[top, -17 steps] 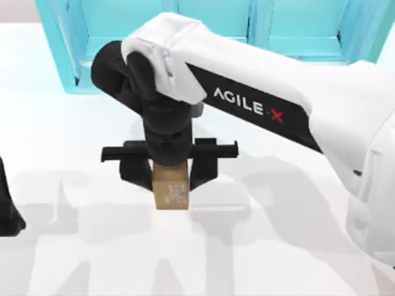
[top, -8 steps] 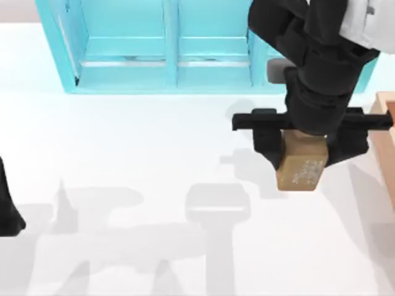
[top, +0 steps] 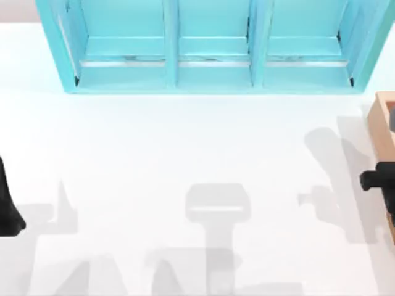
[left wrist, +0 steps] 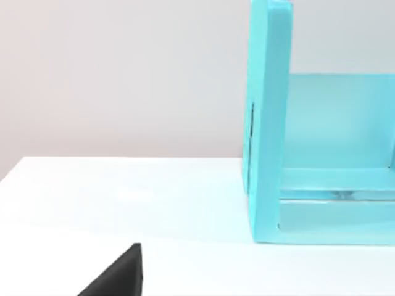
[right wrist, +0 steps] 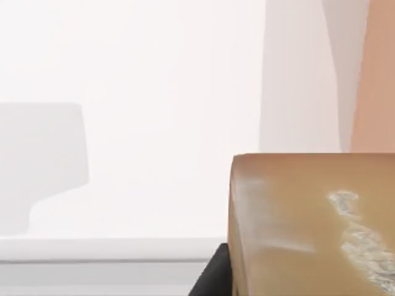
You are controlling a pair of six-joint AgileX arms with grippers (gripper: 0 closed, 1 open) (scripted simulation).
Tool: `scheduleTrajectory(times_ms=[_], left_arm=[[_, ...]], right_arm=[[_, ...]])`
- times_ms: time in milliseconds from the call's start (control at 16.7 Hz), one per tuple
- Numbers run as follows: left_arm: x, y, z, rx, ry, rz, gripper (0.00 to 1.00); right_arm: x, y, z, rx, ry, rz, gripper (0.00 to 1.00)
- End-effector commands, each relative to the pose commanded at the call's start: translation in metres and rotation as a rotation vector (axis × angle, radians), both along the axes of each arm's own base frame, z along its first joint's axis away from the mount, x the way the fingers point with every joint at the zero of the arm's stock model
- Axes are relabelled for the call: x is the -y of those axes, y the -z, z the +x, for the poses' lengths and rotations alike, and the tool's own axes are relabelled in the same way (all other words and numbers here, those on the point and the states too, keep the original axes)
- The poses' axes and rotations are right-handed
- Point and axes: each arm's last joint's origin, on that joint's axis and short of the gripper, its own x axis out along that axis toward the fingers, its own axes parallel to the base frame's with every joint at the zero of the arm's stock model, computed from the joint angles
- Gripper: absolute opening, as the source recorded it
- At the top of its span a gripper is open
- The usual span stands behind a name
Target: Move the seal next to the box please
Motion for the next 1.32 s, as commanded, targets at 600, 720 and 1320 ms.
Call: scheduleTrajectory(times_ms=[600,720,1320], left_arm=[[0.000,0.000,0.000,0.000,0.000,0.000,1.00],[0.000,0.000,0.000,0.000,0.000,0.000,1.00],[0.000,0.000,0.000,0.000,0.000,0.000,1.00]], right_arm=[[0.003,0.017,-0.003,0.001,-0.015,0.001,0.00],[0.002,0.028,-0.003,0.003,-0.014,0.002,0.00],[0.003,0.066,-0.005,-0.001,-0.013,0.002,0.00]])
